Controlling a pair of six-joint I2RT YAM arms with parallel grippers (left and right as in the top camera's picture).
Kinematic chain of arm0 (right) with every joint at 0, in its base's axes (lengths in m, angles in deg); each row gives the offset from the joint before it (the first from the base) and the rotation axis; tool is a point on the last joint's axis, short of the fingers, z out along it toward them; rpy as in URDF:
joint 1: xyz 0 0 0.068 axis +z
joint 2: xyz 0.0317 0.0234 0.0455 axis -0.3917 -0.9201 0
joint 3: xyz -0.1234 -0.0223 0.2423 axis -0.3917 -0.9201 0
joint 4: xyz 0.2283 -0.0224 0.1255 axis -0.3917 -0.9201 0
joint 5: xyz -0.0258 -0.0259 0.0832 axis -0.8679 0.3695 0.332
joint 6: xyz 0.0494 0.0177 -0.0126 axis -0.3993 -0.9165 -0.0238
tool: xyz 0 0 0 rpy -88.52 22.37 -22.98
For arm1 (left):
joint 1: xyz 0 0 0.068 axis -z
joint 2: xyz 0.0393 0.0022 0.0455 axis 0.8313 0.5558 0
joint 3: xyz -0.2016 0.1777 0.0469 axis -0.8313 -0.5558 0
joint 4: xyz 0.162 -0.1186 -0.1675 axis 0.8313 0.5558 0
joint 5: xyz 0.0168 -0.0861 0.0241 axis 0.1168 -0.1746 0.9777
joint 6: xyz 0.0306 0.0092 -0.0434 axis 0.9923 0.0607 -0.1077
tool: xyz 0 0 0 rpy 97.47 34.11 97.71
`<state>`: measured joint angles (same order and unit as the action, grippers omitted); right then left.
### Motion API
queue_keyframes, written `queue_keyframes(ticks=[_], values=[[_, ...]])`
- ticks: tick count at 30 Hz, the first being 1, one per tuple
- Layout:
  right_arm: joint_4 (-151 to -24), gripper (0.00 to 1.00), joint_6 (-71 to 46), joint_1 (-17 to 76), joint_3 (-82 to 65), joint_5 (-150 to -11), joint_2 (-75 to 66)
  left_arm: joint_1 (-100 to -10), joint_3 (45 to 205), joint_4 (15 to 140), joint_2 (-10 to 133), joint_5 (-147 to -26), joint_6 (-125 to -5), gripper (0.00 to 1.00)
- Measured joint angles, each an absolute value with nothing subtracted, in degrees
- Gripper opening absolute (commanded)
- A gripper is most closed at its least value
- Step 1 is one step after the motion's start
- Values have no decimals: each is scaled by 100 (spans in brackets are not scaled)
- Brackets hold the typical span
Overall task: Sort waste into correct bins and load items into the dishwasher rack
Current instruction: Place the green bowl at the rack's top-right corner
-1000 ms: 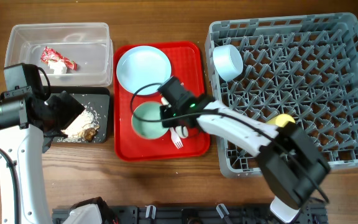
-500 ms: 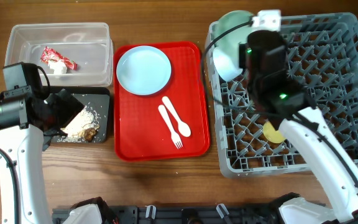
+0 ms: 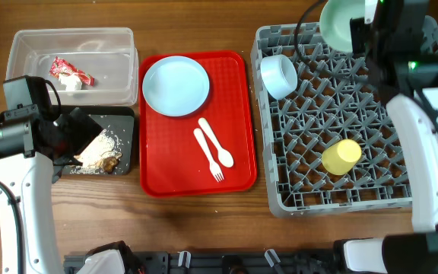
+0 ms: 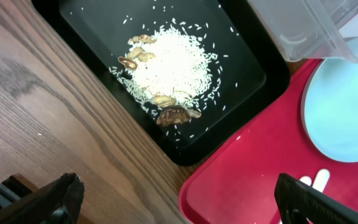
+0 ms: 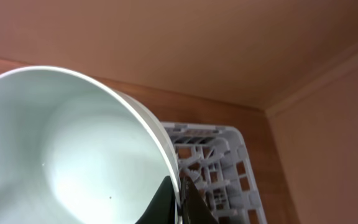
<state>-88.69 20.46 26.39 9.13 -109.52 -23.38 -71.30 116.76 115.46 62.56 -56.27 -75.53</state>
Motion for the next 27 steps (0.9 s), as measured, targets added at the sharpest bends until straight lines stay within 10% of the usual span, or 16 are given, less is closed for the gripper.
queue_keyframes(ticks=[15, 27], values=[[-9842, 4, -354, 3131, 1016, -13958, -4356, -7130, 11676, 11553, 6256, -5625, -7556, 100], [-8821, 5, 92, 3629, 1005, -16032, -4769, -7130, 11676, 11618, 6256, -5625, -7553, 100]])
